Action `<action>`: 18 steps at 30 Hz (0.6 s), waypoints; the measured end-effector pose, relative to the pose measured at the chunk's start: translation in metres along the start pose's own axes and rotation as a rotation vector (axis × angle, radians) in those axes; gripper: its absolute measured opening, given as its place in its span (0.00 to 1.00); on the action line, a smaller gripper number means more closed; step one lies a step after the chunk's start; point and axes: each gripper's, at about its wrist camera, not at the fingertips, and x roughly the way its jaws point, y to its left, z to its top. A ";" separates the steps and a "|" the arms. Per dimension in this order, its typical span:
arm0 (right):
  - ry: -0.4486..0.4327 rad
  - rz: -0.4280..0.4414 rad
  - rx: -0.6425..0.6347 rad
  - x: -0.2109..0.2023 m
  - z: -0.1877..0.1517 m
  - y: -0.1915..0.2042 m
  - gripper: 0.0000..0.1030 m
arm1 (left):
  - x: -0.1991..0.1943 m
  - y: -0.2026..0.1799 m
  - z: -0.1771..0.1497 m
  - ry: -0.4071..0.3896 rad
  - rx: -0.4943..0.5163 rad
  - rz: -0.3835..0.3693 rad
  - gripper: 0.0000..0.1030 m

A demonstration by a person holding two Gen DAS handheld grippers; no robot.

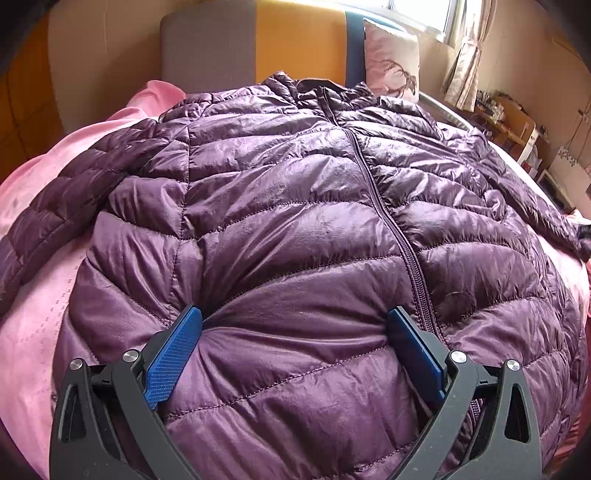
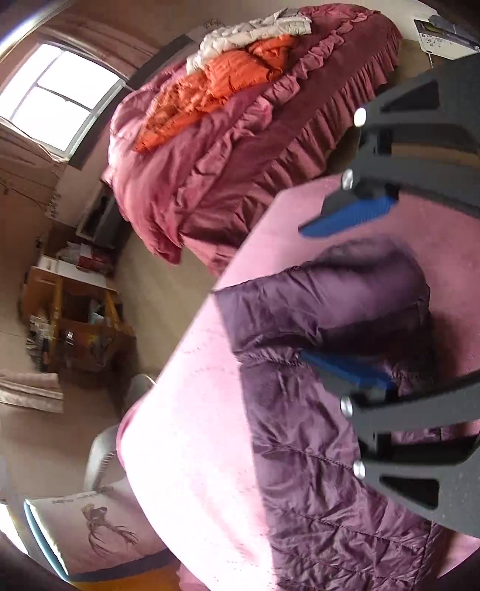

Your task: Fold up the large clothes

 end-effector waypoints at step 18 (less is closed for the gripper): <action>0.113 0.878 -0.386 -0.103 -0.062 0.315 0.61 | 0.005 0.067 0.044 -0.063 -0.087 0.127 0.96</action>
